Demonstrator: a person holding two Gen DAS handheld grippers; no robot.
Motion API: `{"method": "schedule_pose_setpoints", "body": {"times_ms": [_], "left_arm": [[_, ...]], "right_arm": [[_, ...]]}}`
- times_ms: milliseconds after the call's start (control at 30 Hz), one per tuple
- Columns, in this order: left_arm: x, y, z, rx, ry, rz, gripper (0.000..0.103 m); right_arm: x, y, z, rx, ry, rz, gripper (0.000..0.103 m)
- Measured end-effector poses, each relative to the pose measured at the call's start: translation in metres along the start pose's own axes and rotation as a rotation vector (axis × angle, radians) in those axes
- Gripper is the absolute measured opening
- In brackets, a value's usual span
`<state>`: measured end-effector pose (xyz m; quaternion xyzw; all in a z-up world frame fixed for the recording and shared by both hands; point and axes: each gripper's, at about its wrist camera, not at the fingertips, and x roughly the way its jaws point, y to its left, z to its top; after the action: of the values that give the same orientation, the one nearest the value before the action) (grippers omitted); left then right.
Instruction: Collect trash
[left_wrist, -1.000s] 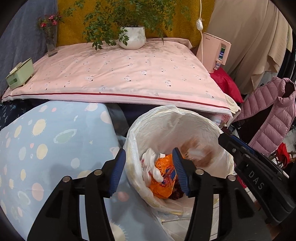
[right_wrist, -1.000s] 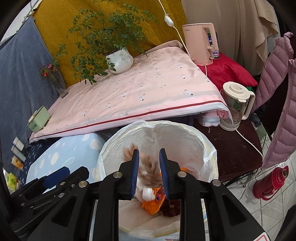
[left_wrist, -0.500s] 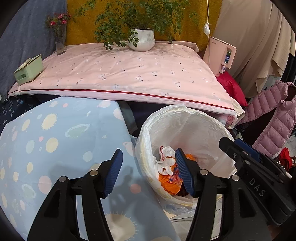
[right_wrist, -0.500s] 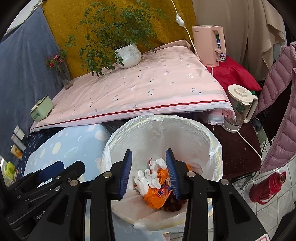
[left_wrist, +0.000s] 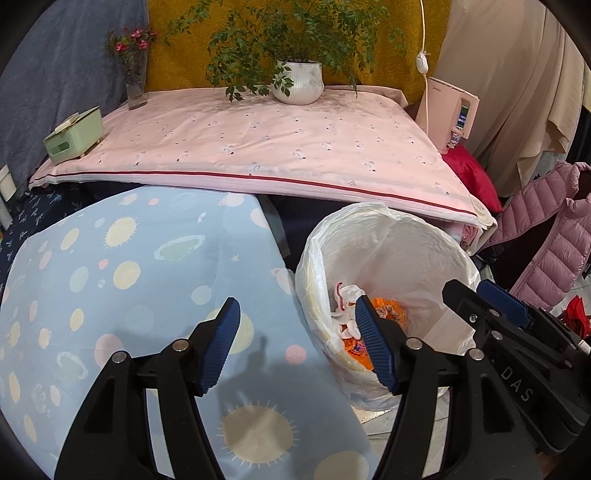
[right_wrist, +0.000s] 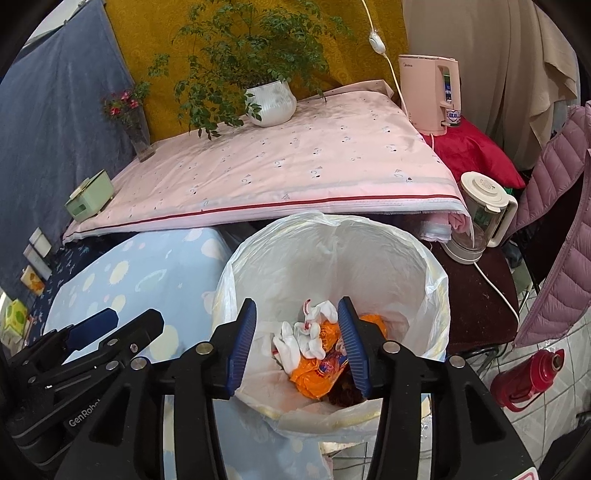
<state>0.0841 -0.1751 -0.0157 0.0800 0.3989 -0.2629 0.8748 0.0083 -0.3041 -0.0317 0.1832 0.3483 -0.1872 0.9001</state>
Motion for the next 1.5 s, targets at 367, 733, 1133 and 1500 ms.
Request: {"method": "schedule_pose_setpoints", "body": {"times_ms": [367, 733, 1133, 1500], "left_arm": [[-0.002, 0.015, -0.020, -0.013, 0.014, 0.027, 0.065], [0.003, 0.026, -0.039, -0.019, 0.038, 0.061, 0.069], [0.006, 0.033, -0.054, -0.037, 0.044, 0.103, 0.079], [0.004, 0.029, -0.056, -0.025, 0.037, 0.111, 0.085]], "right_arm": [[0.003, 0.014, -0.020, -0.054, 0.034, -0.025, 0.049], [0.011, 0.017, -0.037, -0.073, 0.072, -0.044, 0.049], [0.012, 0.015, -0.050, -0.099, 0.072, -0.094, 0.056], [0.013, 0.010, -0.057, -0.110, 0.088, -0.107, 0.072]]}}
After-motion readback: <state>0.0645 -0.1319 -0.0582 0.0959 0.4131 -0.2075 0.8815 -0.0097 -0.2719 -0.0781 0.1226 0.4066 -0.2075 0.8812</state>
